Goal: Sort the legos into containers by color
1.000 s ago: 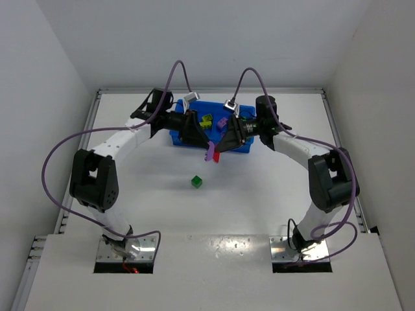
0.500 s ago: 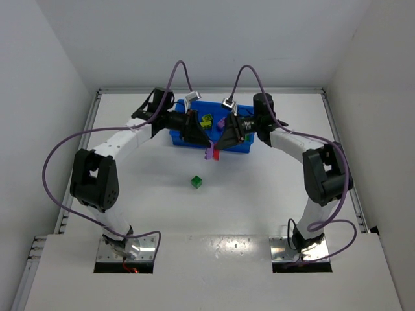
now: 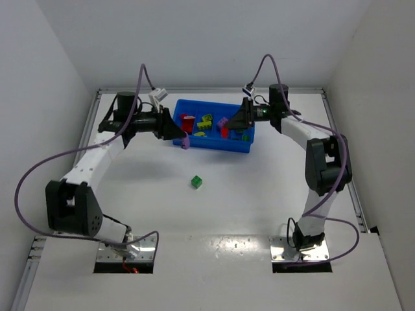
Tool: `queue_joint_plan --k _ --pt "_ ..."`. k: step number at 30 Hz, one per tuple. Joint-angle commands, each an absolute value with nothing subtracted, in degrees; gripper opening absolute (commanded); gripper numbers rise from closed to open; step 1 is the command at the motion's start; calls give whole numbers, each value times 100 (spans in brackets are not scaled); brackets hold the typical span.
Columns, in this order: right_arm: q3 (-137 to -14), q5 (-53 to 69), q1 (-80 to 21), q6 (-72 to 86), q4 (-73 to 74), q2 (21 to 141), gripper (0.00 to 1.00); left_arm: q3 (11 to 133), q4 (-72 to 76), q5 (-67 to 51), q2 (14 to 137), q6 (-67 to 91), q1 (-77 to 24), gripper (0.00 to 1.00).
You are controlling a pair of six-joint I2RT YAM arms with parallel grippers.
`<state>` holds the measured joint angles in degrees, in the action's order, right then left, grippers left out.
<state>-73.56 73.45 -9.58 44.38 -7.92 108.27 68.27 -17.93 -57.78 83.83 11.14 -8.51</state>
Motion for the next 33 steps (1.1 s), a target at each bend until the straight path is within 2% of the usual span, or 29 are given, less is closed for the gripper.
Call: queue_joint_plan --k 1,4,14,25,26,28,29,32,33 --pt "-8365 6278 -1151 3105 437 11117 0 6593 -1573 -3498 7368 1011 -853 0" --pt "-8946 5697 -1335 2918 817 11460 0 6399 -1573 -2648 7111 1063 -783 0" --pt "-11088 4396 -2232 2910 790 13024 0 6029 -1688 -2935 6680 1168 -124 0" --pt "-13050 3209 -2505 2733 1256 14484 1 5959 -1740 -3199 6513 1169 255 0" --pt "-13104 3208 -2566 2681 1257 14624 17 5907 -1740 -3199 6513 1169 255 0" --pt "-13209 3068 -2628 2602 1309 14687 40 5906 -1740 -3199 6574 1169 255 0" --pt "-13210 3067 -2680 2549 1310 14765 55 5906 -1740 -3199 6574 1169 255 0" --pt "-13210 3067 -2733 2497 1310 14766 73 5906 -1635 -3331 6705 1169 255 0" --pt "-13210 3067 -2733 2496 1370 14766 76 5906 -1583 -3462 6706 1247 255 0"
